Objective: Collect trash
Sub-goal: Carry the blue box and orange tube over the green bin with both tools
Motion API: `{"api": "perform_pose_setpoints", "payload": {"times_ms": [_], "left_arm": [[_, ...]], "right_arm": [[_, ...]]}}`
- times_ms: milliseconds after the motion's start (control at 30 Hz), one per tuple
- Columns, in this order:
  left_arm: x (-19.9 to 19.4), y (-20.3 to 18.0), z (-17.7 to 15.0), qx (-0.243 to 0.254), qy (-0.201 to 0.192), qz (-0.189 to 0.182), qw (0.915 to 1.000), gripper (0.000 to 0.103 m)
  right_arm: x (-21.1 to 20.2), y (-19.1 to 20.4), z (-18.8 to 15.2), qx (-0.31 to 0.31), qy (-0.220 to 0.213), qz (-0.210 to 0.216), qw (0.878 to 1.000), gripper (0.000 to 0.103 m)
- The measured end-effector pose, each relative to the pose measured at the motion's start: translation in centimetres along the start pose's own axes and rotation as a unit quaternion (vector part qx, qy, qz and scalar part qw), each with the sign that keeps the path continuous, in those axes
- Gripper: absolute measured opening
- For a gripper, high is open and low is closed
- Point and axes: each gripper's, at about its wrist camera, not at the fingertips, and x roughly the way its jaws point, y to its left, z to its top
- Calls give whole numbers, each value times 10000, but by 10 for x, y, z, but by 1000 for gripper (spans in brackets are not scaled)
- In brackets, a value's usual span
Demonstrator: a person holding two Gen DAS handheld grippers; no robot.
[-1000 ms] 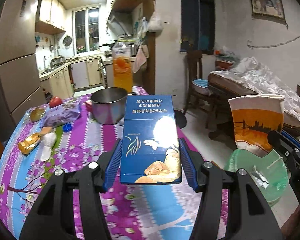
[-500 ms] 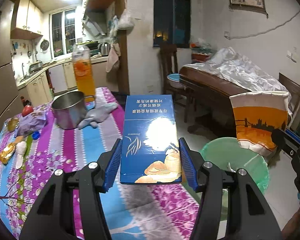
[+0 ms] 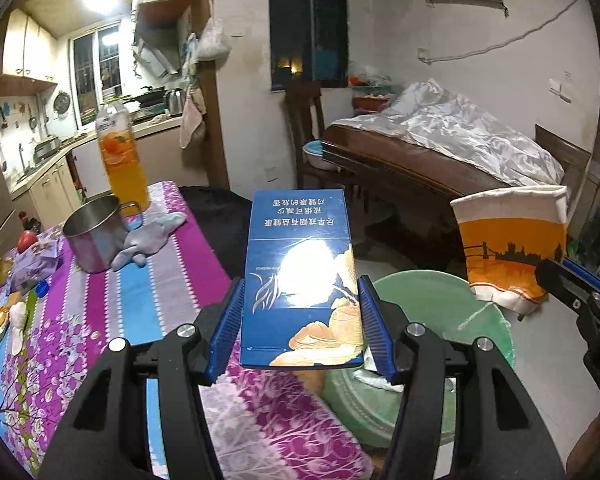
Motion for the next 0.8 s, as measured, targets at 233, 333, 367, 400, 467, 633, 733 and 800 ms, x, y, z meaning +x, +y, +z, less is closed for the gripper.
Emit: {"api": "perform_pose_setpoints", "payload": {"times_ms": [233, 333, 367, 400, 467, 633, 733, 800], "left_arm": [[25, -25, -2, 134, 360, -274, 9989, 54], [36, -34, -7, 160, 597, -438, 9971, 54], [39, -37, -7, 172, 649, -470, 9966, 54], [42, -39, -8, 186, 708, -507, 9960, 54], [46, -44, -11, 218, 825, -587, 9946, 54], [54, -55, -14, 313, 977, -689, 9923, 54], [57, -61, -14, 358, 1049, -709, 9913, 54], [60, -62, -13, 356, 1112, -687, 9908, 54]], "right_arm": [[27, -40, 4, 179, 644, -126, 9977, 10], [42, -54, 3, 281, 991, -99, 9946, 10], [48, -59, 2, 306, 1115, -82, 9933, 10], [53, -62, 1, 315, 1198, -82, 9923, 10], [62, -65, -3, 330, 1377, -62, 9899, 10], [76, -68, -12, 348, 1678, -11, 9852, 10], [83, -71, -16, 365, 1807, -10, 9829, 10], [86, -71, -19, 331, 1864, -36, 9819, 10]]}}
